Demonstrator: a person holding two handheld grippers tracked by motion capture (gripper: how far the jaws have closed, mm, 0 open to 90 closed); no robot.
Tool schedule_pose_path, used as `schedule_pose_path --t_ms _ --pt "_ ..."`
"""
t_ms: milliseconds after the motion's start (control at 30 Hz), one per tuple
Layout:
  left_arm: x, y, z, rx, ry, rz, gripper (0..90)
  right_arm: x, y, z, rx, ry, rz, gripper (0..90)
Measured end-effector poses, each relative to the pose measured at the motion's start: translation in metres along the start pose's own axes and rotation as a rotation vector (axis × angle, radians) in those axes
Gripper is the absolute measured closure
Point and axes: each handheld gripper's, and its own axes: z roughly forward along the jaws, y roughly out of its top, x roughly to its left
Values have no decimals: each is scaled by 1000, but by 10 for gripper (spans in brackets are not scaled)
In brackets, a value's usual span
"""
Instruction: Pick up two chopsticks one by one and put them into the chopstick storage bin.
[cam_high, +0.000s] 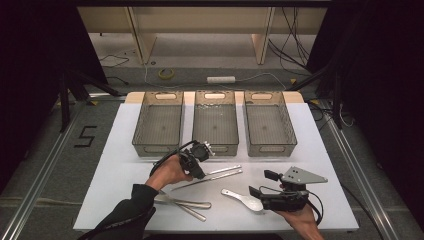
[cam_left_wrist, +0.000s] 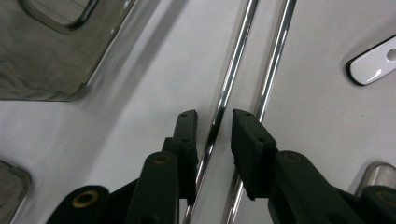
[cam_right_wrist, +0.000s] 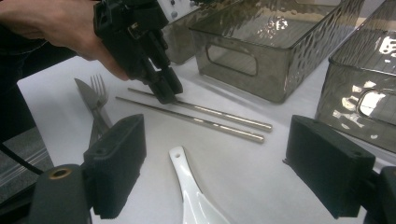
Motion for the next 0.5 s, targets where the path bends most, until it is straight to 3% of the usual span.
schedule_pose_path --t_ms 500 --pt "-2 2 5 24 0 35 799 0 -1 1 12 6 1 214"
